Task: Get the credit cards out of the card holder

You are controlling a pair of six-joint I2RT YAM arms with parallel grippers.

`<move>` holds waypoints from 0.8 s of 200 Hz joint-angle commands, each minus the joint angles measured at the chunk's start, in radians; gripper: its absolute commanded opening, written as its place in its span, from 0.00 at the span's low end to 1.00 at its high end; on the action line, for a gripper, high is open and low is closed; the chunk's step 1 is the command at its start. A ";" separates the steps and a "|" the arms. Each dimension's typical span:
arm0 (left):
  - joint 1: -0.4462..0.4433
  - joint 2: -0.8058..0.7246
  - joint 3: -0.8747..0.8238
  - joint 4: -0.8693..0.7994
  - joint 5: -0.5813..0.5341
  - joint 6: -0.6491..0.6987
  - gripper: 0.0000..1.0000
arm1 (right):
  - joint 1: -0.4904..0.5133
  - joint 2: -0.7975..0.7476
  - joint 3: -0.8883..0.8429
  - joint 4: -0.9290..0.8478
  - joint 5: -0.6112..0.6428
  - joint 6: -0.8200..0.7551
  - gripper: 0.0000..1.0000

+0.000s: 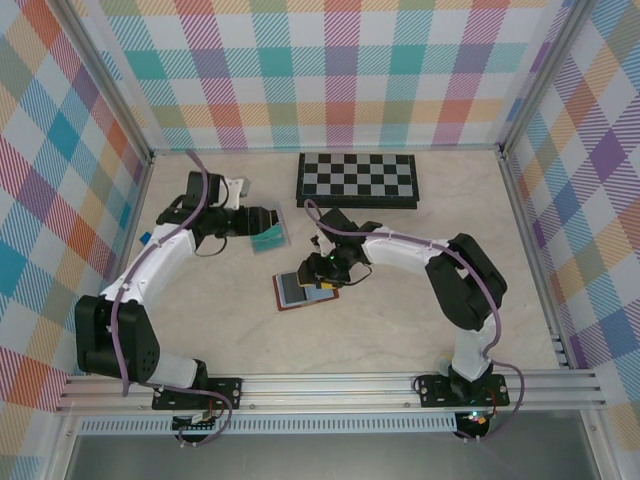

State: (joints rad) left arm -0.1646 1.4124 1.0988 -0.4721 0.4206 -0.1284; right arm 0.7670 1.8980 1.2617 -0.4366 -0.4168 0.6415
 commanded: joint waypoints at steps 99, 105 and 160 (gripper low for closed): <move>-0.075 -0.195 -0.426 0.136 0.070 -0.596 0.52 | 0.004 0.143 0.133 -0.018 0.022 -0.015 0.26; -0.085 -0.194 -0.438 0.146 0.071 -0.607 0.50 | 0.005 0.147 0.136 -0.022 0.027 -0.011 0.25; -0.205 -0.107 -0.457 0.226 0.039 -0.657 0.31 | 0.004 0.176 0.151 -0.033 0.017 -0.009 0.18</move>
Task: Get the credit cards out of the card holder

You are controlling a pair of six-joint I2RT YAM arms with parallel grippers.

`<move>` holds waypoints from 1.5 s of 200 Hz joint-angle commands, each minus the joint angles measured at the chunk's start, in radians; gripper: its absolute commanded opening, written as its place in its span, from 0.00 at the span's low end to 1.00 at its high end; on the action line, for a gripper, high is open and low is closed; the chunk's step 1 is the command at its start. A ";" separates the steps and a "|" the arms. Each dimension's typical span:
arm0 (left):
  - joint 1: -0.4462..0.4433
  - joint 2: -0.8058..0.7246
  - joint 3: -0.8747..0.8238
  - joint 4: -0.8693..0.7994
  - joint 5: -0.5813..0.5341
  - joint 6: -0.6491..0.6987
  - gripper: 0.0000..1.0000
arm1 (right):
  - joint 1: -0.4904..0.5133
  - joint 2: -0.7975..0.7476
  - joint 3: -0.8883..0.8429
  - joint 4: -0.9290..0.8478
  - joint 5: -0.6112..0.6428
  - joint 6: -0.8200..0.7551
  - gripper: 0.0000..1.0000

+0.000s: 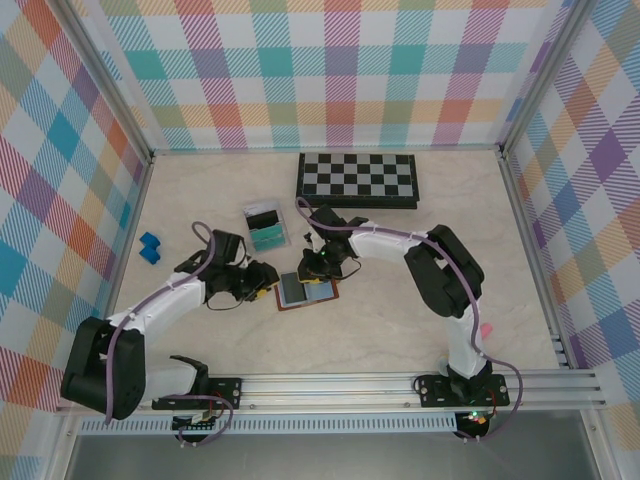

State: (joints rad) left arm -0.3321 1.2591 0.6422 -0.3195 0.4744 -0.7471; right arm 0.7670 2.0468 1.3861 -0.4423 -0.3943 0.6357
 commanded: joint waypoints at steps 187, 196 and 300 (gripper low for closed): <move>-0.070 0.295 0.057 0.050 -0.123 -0.078 0.08 | 0.005 0.058 0.022 -0.024 -0.044 -0.036 0.16; -0.070 0.298 0.057 0.018 -0.123 -0.080 0.08 | 0.005 0.060 0.021 -0.023 -0.048 -0.037 0.16; -0.070 0.309 0.056 -0.007 -0.134 -0.075 0.03 | 0.003 0.047 0.009 0.019 -0.099 -0.034 0.09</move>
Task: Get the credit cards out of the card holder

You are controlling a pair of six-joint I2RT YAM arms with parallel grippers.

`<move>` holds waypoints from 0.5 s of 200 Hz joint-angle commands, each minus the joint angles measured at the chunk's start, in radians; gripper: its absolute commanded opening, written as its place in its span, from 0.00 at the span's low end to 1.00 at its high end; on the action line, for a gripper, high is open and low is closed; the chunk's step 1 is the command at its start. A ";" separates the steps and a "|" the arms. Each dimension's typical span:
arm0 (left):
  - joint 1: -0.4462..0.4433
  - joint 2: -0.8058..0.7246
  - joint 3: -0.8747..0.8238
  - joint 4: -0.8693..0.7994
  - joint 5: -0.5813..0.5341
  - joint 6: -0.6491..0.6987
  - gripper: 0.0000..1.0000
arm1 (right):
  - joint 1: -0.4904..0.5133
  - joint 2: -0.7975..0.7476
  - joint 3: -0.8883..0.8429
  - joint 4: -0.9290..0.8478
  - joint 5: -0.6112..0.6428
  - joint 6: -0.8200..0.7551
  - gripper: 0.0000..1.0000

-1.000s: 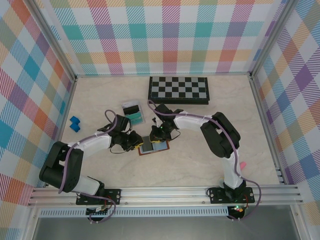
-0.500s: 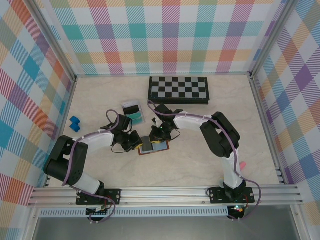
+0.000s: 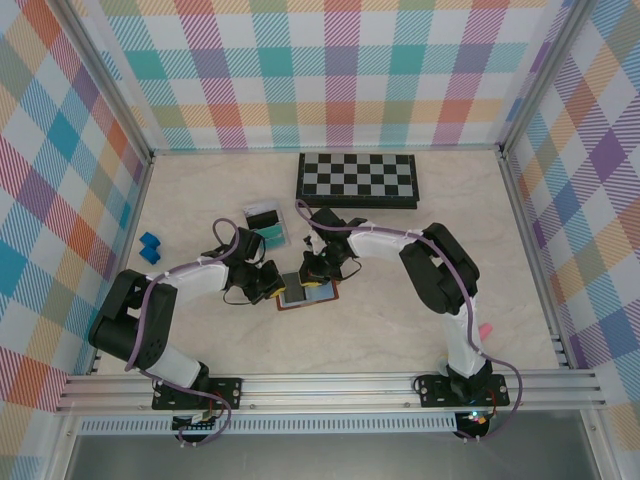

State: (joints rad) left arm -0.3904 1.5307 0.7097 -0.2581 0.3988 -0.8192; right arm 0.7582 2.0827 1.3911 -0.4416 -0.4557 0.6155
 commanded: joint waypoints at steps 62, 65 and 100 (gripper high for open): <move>-0.011 0.030 0.007 -0.108 -0.061 -0.003 0.14 | 0.004 -0.076 -0.047 -0.021 0.080 -0.048 0.06; -0.011 0.029 0.009 -0.111 -0.061 -0.003 0.14 | 0.004 -0.078 -0.047 -0.026 0.085 -0.050 0.06; -0.011 0.014 0.043 -0.128 -0.045 0.009 0.16 | 0.003 -0.083 -0.052 -0.035 0.090 -0.057 0.06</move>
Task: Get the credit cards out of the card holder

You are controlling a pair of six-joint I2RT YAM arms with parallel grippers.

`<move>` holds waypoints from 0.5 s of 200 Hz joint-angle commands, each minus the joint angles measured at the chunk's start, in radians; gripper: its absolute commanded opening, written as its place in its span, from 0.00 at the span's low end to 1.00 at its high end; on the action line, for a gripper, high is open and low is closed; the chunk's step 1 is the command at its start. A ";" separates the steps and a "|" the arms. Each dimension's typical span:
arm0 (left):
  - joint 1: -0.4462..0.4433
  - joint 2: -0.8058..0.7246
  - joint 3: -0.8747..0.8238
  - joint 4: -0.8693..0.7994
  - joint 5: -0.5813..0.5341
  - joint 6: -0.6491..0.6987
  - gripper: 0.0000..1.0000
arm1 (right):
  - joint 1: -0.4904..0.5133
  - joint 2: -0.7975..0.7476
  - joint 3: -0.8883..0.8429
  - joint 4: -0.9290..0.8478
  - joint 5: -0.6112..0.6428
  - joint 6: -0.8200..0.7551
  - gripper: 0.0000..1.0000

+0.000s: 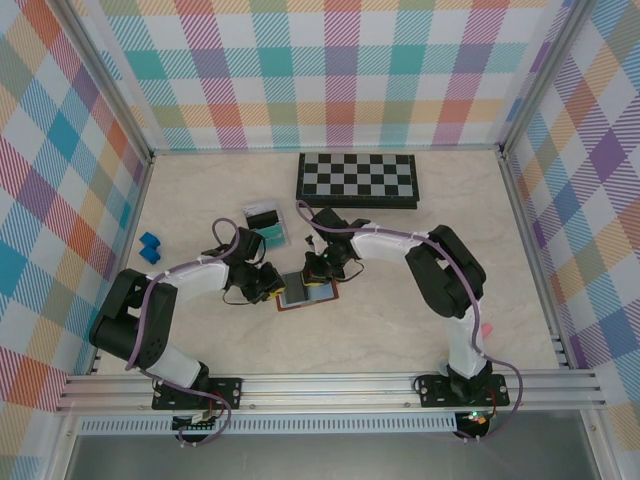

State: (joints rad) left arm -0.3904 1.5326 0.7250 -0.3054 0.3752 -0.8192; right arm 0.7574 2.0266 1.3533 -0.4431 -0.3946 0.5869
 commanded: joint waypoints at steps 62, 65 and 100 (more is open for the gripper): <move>-0.019 -0.075 0.051 -0.075 -0.010 0.027 0.13 | 0.002 0.020 0.009 -0.046 0.012 -0.004 0.08; -0.019 -0.075 0.051 -0.070 -0.004 0.027 0.13 | 0.002 0.020 0.011 -0.048 0.013 -0.005 0.08; -0.037 -0.043 0.072 -0.030 0.037 0.027 0.06 | 0.000 0.035 0.030 -0.072 0.017 -0.010 0.09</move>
State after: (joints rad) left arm -0.3992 1.5051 0.7544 -0.3557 0.3817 -0.8101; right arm 0.7574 2.0319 1.3571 -0.4644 -0.3824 0.5861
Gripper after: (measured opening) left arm 0.091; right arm 0.092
